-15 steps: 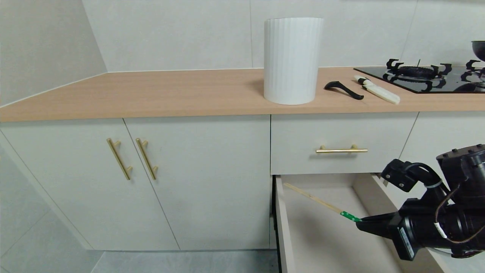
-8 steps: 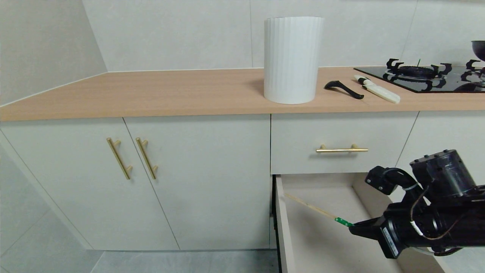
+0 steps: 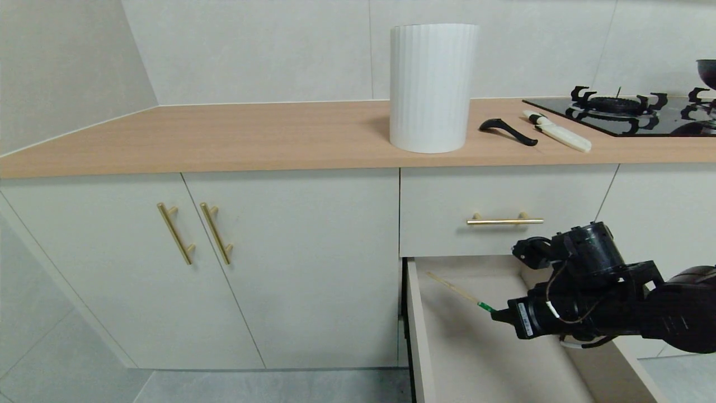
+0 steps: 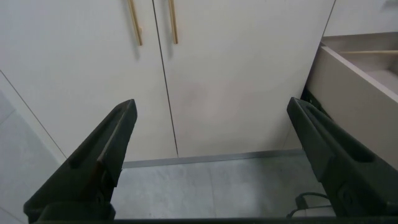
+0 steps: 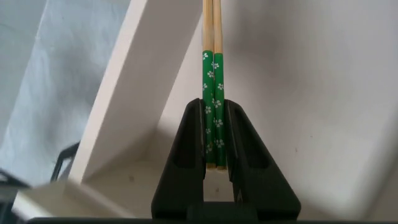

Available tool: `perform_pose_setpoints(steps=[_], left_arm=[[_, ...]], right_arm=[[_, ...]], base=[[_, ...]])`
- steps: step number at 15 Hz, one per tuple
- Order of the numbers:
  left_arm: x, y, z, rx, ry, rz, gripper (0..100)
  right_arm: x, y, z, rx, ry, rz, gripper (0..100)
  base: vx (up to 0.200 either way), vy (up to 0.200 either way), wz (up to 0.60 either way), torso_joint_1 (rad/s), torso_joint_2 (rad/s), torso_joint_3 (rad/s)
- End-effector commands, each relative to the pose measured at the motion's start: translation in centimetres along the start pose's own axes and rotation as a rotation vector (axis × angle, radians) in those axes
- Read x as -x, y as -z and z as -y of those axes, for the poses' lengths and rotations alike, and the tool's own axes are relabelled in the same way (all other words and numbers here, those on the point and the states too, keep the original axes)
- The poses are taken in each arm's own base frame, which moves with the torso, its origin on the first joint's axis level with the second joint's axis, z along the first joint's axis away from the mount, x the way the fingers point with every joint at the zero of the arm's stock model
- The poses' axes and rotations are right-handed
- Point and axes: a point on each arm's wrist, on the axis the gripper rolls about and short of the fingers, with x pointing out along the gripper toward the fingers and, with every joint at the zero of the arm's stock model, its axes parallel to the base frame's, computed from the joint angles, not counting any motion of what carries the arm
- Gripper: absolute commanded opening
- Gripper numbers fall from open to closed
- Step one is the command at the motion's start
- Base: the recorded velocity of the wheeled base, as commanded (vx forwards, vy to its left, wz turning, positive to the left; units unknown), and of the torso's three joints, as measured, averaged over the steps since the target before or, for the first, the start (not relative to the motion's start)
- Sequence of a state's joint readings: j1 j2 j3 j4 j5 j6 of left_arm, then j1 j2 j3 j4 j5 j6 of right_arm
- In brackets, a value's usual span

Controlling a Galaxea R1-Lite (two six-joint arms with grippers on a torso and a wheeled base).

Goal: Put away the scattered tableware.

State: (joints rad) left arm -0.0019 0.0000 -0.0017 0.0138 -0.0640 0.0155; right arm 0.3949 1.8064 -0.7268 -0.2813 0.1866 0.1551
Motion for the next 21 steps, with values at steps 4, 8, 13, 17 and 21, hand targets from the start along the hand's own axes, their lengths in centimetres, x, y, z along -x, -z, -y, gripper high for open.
perform_pose_setpoints(steps=[4,8,13,17,21], left_arm=[[0.0,0.0,0.0,0.000,0.000,0.000,100],[0.0,0.0,0.0,0.000,0.000,0.000,100],[0.0,0.0,0.0,0.000,0.000,0.000,100],[0.0,0.0,0.0,0.000,0.000,0.000,100],[0.0,0.0,0.0,0.000,0.000,0.000,100]], right_arm=[[-7.3,1.3,-0.7,-0.115,0.141,-0.026,0],[-10.9,3.5,-1.0,-0.114,0.163,-0.125,0],[-13.8,5.7,-0.2,-0.135,0.200,-0.210,0],[-14.0,5.8,-0.2,-0.135,0.203,-0.217,0],[-14.0,5.8,-0.2,-0.137,0.201,-0.216,0]], base=[[0.000,0.000,0.00,0.000,0.00,0.000],[0.000,0.000,0.00,0.000,0.00,0.000],[0.000,0.000,0.00,0.000,0.00,0.000],[0.000,0.000,0.00,0.000,0.00,0.000],[0.000,0.000,0.00,0.000,0.00,0.000]])
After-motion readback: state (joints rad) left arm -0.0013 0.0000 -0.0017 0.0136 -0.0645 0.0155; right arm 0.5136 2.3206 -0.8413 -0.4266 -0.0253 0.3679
